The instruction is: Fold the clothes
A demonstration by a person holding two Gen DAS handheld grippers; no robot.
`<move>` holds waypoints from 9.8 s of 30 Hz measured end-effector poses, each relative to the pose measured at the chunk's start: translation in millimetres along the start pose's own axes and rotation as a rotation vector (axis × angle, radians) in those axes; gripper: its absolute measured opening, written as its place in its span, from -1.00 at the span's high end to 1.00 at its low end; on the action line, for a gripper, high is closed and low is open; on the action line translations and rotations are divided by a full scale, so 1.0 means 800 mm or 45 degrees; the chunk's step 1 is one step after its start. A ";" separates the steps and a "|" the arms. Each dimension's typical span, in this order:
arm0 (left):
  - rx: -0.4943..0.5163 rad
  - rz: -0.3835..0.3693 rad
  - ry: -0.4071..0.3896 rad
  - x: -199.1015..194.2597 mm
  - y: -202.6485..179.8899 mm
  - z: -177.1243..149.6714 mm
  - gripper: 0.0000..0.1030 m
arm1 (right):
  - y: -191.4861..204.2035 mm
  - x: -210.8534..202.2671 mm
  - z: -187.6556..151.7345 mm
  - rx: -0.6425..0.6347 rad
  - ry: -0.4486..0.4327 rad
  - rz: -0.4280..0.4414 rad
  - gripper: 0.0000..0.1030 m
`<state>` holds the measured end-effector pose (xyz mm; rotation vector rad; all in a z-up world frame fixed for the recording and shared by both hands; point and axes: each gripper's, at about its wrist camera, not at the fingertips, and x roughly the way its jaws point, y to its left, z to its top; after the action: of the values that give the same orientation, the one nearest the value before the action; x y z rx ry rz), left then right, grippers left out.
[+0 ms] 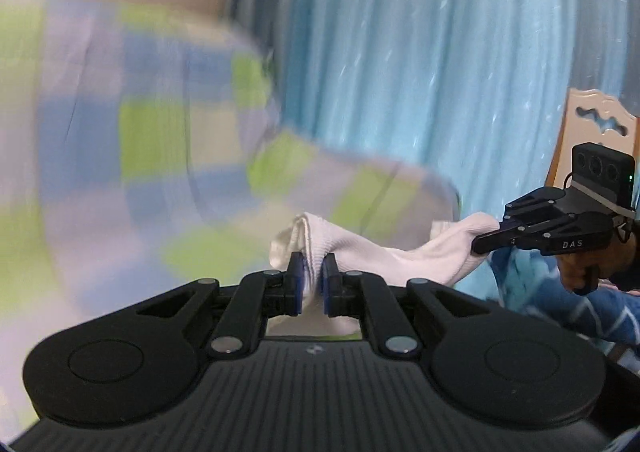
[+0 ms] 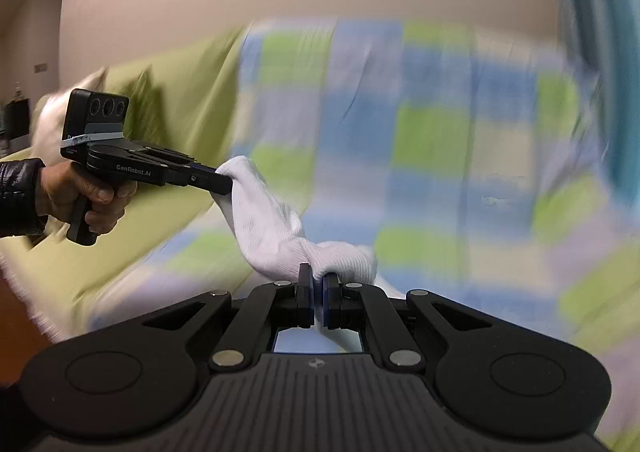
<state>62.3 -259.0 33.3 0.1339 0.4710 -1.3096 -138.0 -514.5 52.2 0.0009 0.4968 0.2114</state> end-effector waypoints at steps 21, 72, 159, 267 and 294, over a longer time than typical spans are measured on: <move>0.055 0.244 0.174 0.135 0.085 -0.056 0.87 | -0.177 0.135 -0.042 0.535 0.287 -0.075 0.63; 0.778 0.138 0.034 0.108 -0.021 -0.113 0.87 | -0.104 0.353 0.101 -0.041 0.533 0.490 0.23; -0.101 0.331 0.162 0.171 0.150 0.028 0.59 | -0.200 0.152 -0.048 0.735 -0.182 -0.284 0.35; 0.443 0.070 0.339 0.248 -0.068 -0.052 0.75 | -0.257 0.194 -0.072 0.847 -0.023 -0.073 0.49; 0.257 0.467 0.225 0.208 0.077 0.000 0.56 | -0.169 0.183 -0.047 0.452 0.010 -0.084 0.70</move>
<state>150.5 -391.9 -44.6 0.4854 0.4388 -0.9848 -3.2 -619.4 -57.2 0.3294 0.5357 0.0563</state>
